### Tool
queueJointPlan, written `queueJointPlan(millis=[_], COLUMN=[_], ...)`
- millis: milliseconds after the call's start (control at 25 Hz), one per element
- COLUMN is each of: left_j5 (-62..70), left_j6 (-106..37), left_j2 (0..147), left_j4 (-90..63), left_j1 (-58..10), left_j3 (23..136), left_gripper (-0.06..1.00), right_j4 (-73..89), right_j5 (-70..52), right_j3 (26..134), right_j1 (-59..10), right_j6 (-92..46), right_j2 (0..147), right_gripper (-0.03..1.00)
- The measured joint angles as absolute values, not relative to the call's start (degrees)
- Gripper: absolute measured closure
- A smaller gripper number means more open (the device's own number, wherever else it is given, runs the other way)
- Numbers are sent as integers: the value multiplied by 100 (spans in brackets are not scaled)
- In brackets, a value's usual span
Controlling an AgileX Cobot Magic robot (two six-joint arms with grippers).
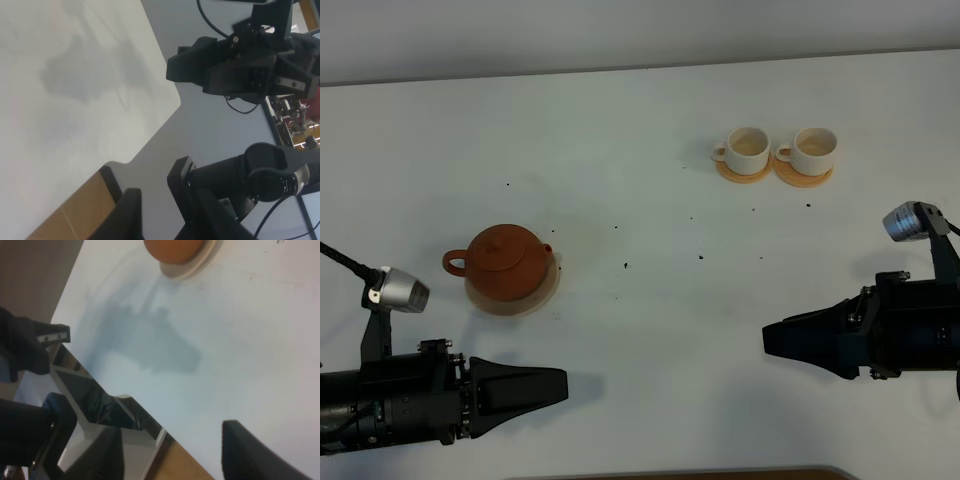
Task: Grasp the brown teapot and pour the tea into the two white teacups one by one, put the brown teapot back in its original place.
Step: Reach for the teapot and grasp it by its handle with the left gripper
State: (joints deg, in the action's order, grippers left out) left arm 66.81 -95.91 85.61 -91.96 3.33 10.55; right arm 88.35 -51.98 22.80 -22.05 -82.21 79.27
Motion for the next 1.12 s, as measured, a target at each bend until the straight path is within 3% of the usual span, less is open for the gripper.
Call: queueJointPlan(millis=[840,1120], left_j5=[6681,6681], left_j6=[-9591,-9537], left_j2=[8561,8565], left_j4=[-9196,-9378], left_j1=[333,333], left_j3=[1055,1055], left_gripper=[65,65], right_j4=[8858,9534], right_j5=[-5198,-5198], right_j3=[2280,2280], right_j1=[-2205,-2205], right_j6=[-8227,-8227], right_j2=[7927,7927], right_gripper=[50,50])
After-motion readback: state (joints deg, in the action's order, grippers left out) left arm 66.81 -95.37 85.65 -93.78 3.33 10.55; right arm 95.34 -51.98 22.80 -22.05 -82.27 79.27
